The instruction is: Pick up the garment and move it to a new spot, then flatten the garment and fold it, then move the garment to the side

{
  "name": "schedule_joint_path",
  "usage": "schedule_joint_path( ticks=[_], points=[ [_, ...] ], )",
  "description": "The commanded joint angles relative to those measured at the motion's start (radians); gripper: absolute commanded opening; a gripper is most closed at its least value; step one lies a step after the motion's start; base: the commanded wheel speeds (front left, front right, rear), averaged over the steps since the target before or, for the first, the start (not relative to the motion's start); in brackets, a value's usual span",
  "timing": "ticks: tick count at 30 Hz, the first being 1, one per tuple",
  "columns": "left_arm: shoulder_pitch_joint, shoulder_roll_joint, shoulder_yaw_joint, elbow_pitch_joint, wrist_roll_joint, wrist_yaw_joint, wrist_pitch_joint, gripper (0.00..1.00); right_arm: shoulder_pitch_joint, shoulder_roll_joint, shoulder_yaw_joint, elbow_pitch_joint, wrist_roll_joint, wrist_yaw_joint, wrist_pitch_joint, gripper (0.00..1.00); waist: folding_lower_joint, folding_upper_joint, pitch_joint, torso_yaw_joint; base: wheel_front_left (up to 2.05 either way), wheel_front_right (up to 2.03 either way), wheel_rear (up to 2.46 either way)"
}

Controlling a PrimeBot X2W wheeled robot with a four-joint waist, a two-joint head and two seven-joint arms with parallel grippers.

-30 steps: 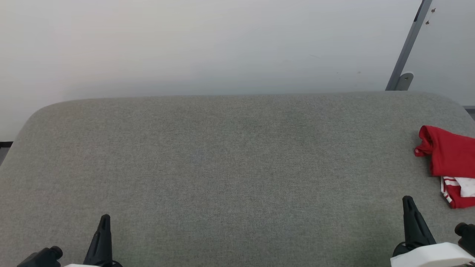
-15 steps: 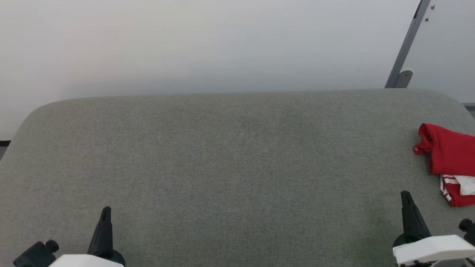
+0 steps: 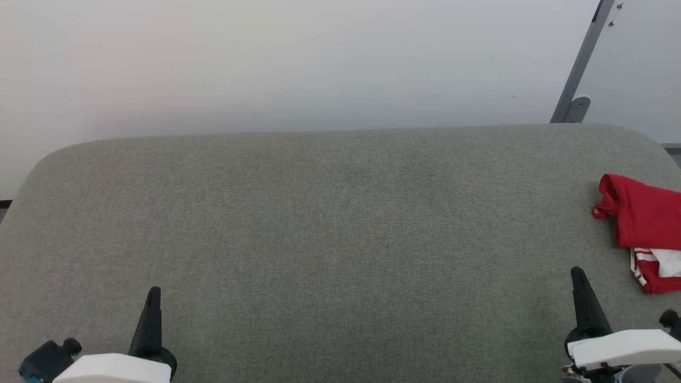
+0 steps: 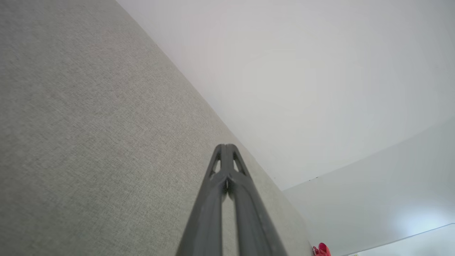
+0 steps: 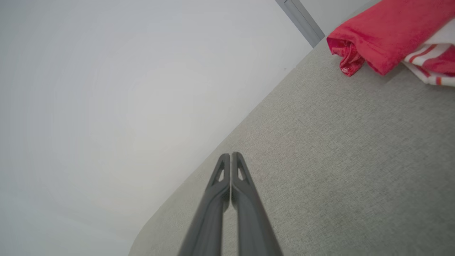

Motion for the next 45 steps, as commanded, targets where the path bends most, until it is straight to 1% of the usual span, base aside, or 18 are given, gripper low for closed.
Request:
schedule_joint_path(
  ticks=[1, 32, 45],
  points=[
    [-0.030, 0.001, 0.008, -0.008, -0.023, -0.001, 0.006, 0.00, -0.028, -0.001, -0.004, -0.008, 0.030, 0.000, 0.008, 0.00, 0.0000, 0.0000, 0.001, 0.000, 0.00, 0.00, 0.00],
    [-0.093, -0.035, 0.035, 0.018, -0.302, -0.002, 0.093, 0.00, -0.076, 0.015, -0.008, 0.009, 0.351, 0.000, 0.095, 0.00, 0.0000, 0.0000, 0.019, -0.010, 0.00, 0.00, 0.00],
    [-0.113, -0.045, 0.042, 0.025, -0.384, -0.002, 0.120, 0.00, -0.091, 0.020, -0.009, 0.014, 0.450, 0.000, 0.122, 0.00, 0.0000, 0.0000, 0.026, -0.014, 0.00, 0.00, 0.00]
  ],
)
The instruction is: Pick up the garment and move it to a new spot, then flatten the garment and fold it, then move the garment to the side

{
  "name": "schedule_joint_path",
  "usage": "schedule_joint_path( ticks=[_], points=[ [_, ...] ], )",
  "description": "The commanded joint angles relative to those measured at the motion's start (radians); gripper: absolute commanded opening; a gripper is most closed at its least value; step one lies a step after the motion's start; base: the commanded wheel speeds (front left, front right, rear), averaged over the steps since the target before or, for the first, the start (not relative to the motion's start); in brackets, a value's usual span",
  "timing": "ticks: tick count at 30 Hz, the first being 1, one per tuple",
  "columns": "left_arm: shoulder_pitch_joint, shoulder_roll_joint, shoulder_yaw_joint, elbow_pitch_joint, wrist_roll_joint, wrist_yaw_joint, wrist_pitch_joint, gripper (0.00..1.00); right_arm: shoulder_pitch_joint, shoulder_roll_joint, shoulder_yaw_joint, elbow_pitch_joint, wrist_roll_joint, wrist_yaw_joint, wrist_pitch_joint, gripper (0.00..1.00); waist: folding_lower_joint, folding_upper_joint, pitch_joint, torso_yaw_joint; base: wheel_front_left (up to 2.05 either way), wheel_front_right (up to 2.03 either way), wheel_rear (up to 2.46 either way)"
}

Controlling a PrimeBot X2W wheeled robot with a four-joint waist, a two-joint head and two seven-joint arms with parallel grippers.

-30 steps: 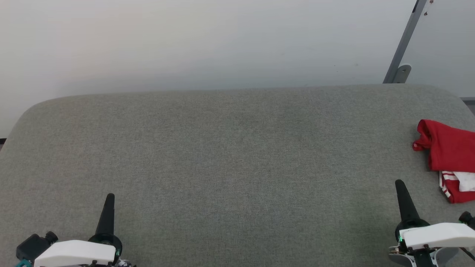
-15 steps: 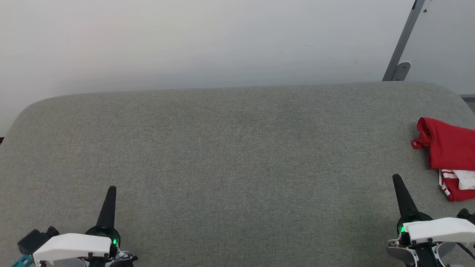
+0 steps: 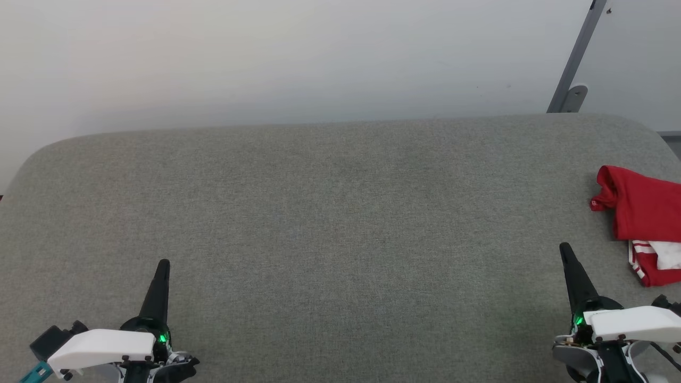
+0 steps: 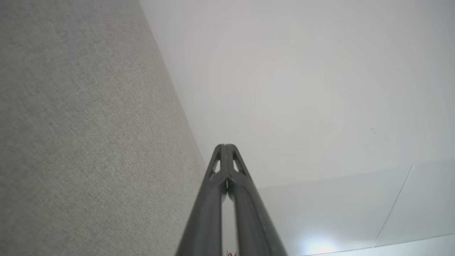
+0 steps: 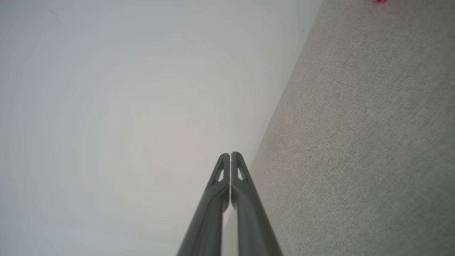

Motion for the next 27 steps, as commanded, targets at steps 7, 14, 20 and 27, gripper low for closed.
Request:
schedule_joint_path(
  ticks=[7, 14, 20, 27],
  points=[
    [-0.031, -0.004, 0.010, 0.002, -0.056, -0.002, 0.018, 0.00, -0.022, 0.005, -0.004, 0.001, 0.063, 0.000, 0.018, 0.00, 0.0000, -0.0001, 0.004, -0.002, 0.00, 0.00, 0.00],
    [-0.040, -0.010, 0.014, 0.006, -0.098, -0.002, 0.034, 0.00, -0.028, 0.007, -0.004, 0.004, 0.114, 0.000, 0.033, 0.00, 0.0000, -0.0001, 0.008, -0.004, 0.00, 0.00, 0.00],
    [-0.050, -0.015, 0.017, 0.009, -0.131, -0.003, 0.044, 0.00, -0.034, 0.009, -0.005, 0.007, 0.155, 0.000, 0.043, 0.00, 0.0000, -0.0001, 0.011, -0.006, 0.00, 0.00, 0.00],
    [-0.057, -0.021, 0.021, 0.013, -0.176, -0.003, 0.056, 0.00, -0.042, 0.011, -0.005, 0.009, 0.201, 0.000, 0.056, 0.00, 0.0000, -0.0001, 0.015, -0.008, 0.00, 0.00, 0.00]
  ],
)
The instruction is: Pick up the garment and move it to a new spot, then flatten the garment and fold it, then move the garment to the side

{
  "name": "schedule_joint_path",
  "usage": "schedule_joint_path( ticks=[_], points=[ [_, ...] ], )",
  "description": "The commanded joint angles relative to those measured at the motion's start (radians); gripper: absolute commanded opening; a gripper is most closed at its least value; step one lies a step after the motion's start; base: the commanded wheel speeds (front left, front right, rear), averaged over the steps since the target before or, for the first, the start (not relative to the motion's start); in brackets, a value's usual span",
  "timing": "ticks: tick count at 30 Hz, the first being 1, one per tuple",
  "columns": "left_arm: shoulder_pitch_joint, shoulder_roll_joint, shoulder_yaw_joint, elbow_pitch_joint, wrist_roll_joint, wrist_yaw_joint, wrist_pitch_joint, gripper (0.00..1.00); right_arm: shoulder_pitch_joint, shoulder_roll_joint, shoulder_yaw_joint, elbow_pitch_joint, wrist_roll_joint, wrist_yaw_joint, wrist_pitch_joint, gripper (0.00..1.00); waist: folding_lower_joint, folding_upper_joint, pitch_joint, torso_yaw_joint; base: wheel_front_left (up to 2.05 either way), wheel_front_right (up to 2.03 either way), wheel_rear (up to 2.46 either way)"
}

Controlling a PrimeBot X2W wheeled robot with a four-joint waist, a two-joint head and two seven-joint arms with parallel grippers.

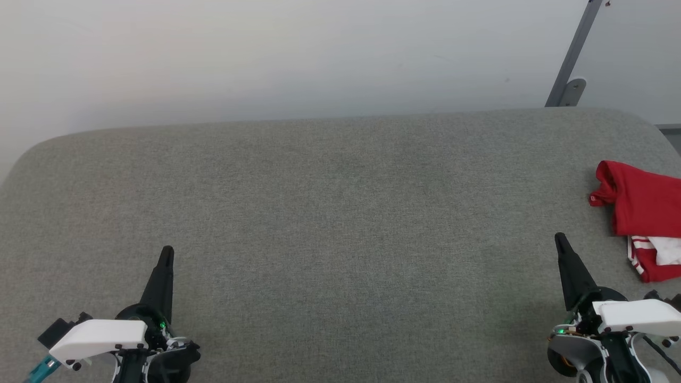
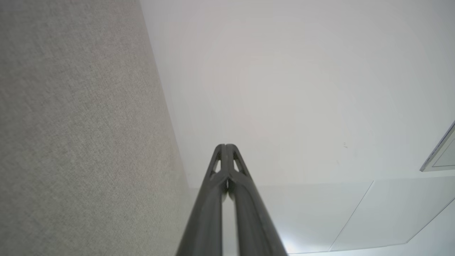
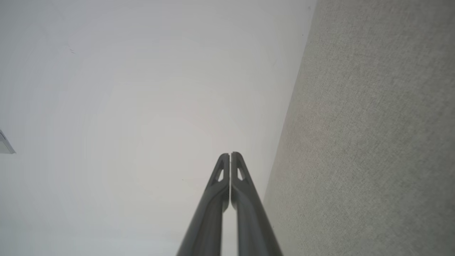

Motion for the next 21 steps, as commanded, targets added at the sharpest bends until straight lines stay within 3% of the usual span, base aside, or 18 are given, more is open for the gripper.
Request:
schedule_joint_path(
  ticks=[1, 21],
  points=[
    [-0.018, -0.002, 0.005, 0.001, -0.022, -0.003, 0.006, 0.00, -0.015, 0.003, -0.002, 0.003, 0.016, 0.000, 0.008, 0.00, 0.0000, 0.0000, 0.001, 0.000, 0.00, 0.00, 0.00],
    [-0.019, -0.004, 0.006, 0.002, -0.032, -0.003, 0.011, 0.00, -0.013, 0.003, -0.002, 0.003, 0.031, 0.000, 0.011, 0.00, 0.0000, 0.0000, 0.002, -0.001, 0.00, 0.00, 0.00]
  ],
)
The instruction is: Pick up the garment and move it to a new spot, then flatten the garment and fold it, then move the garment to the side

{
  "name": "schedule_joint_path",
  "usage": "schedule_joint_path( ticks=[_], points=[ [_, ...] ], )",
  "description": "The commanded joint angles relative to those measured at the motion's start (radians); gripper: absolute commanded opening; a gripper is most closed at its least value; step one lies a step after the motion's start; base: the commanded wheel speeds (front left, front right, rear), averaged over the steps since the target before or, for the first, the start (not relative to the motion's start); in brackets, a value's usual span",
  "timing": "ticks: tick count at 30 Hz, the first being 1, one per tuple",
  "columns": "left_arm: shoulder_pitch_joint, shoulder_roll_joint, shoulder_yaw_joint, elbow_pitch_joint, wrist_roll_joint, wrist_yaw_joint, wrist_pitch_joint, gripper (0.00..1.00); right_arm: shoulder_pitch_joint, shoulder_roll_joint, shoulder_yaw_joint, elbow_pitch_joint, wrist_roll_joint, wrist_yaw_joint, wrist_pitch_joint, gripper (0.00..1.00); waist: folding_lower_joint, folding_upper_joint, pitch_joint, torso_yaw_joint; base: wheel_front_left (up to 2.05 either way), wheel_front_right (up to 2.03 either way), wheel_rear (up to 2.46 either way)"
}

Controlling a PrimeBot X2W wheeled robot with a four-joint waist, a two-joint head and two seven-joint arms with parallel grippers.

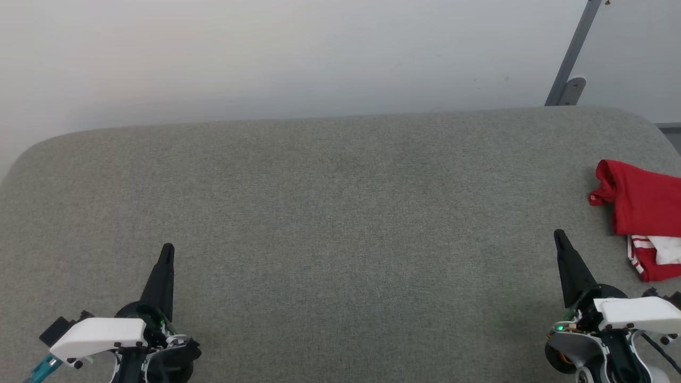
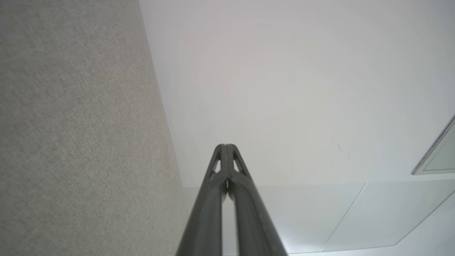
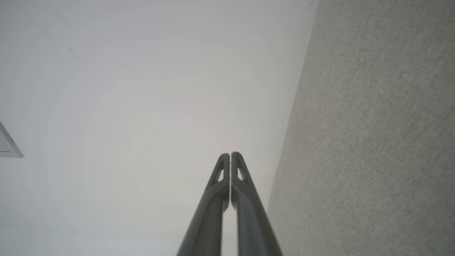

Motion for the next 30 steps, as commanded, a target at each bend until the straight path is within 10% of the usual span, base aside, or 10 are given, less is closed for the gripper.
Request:
schedule_joint_path(
  ticks=[1, 30],
  points=[
    [-0.012, 0.000, 0.004, 0.000, -0.003, -0.003, 0.003, 0.00, -0.004, 0.002, -0.002, 0.002, 0.004, 0.000, 0.003, 0.00, 0.0000, 0.0000, 0.000, 0.000, 0.00, 0.00, 0.00],
    [-0.012, 0.000, 0.004, 0.000, -0.002, -0.003, 0.004, 0.00, -0.004, 0.002, -0.001, 0.002, 0.004, 0.000, 0.002, 0.00, 0.0000, 0.0000, 0.000, 0.000, 0.00, 0.00, 0.00]
  ],
)
